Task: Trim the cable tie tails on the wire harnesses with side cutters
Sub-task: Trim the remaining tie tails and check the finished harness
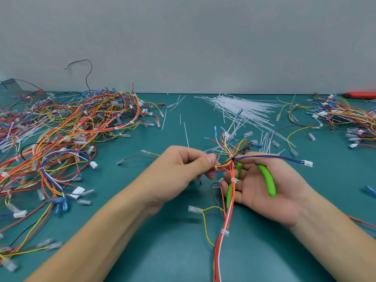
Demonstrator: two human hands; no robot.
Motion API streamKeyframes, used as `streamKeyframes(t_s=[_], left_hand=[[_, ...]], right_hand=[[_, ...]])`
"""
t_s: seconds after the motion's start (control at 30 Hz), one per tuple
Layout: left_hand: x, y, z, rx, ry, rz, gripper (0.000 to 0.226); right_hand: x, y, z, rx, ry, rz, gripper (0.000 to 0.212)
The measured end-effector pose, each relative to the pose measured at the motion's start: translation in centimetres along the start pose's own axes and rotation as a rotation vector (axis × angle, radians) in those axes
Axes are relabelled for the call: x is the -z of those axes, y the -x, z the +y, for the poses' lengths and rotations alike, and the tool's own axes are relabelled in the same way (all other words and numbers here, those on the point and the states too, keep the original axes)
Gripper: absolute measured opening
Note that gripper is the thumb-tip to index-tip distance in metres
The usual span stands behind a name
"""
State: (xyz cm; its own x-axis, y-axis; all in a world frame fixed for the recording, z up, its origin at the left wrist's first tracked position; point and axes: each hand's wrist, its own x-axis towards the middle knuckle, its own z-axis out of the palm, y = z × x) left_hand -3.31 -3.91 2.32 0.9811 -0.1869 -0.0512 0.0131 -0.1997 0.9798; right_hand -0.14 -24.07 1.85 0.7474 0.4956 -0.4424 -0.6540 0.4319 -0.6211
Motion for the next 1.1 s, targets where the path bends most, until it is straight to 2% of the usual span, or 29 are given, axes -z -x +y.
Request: streamKeyframes(t_s=[0.13,0.23,0.43,0.6,0.77,1.1], left_hand=[[0.0,0.0,0.0,0.056,0.043,-0.038,0.024],[0.2,0.1,-0.2,0.051,0.056,-0.051,0.009],[0.2,0.4,-0.2,0.006,0.098,-0.073,0.012],[-0.2,0.3,-0.1,-0.086,-0.068,0.046,0.014],[-0.7,0.5,0.0,-0.218,-0.270,0.180,0.011],[-1.7,1.2,0.5,-0.427,-0.357,0.290,0.020]], right_hand=[[0.1,-0.1,0.0,0.001,-0.013,0.020,0.010],[0.2,-0.1,-0.1,0.005,-0.011,0.027,0.006],[0.4,0.0,-0.1,0.005,-0.003,0.017,0.013],[0.2,0.0,-0.1,0.025,0.003,0.014,0.004],[0.2,0.0,-0.2,0.070,0.043,0.021,0.009],[0.0,0.1,0.1,-0.004,0.020,0.019,0.010]])
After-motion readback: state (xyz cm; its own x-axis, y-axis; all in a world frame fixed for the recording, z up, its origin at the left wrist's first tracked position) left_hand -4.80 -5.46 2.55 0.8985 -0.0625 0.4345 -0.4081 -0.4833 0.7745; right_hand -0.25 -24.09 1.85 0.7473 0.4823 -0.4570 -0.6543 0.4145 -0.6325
